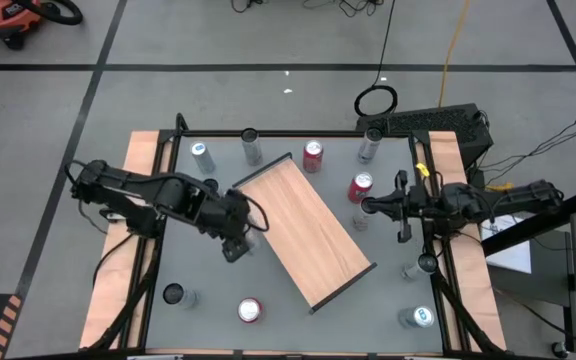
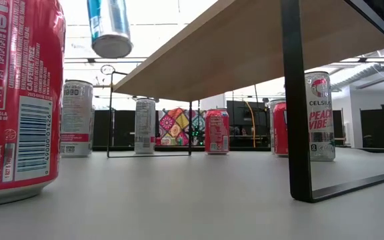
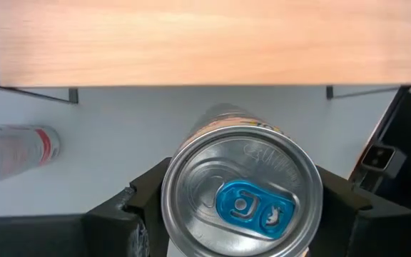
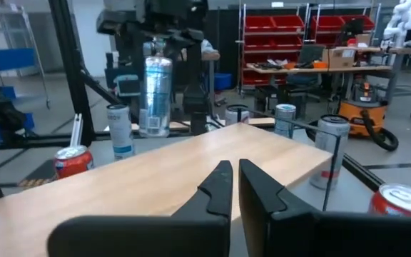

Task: Place canned beverage on shelf
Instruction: Put the bottom left silver soda can on the shelf

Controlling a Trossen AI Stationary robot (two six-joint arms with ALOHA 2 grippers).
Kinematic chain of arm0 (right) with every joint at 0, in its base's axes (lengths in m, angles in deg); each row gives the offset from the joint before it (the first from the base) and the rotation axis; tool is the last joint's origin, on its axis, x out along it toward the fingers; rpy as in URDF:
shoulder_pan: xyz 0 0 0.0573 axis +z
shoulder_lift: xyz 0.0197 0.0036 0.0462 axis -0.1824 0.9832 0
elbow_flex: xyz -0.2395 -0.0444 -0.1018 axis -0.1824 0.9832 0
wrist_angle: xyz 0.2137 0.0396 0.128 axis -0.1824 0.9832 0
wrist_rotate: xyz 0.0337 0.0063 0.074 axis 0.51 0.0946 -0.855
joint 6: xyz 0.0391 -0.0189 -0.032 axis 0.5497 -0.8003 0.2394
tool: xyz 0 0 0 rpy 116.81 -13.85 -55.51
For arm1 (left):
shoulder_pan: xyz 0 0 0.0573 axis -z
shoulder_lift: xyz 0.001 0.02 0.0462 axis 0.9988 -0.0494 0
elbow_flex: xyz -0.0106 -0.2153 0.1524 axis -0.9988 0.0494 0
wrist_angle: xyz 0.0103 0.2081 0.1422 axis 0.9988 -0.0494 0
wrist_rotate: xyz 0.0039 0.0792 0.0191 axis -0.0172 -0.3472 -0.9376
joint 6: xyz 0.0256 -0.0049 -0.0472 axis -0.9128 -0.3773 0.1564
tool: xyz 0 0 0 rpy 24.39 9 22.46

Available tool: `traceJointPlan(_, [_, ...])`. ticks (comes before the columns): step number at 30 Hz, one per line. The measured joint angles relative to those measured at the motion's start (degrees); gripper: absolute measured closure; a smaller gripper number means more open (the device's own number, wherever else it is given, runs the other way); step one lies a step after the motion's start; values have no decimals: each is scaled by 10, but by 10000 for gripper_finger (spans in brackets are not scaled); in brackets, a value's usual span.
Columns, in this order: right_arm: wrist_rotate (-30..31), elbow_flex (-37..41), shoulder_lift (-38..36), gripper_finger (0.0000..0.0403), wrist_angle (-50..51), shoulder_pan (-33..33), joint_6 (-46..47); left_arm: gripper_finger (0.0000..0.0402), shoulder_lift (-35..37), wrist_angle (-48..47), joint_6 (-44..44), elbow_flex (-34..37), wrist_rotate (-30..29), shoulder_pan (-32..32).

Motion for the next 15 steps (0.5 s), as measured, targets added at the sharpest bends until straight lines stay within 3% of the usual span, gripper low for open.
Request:
traceJointPlan(8, [-3, -82, 133, 398, -5, 0, -3, 175, 0, 0, -4, -8, -3, -30])
traceJointPlan(15, [-5, -136, 250, 342, -89, -2, -65, 175, 0, 11, -1, -8, -10, -69])
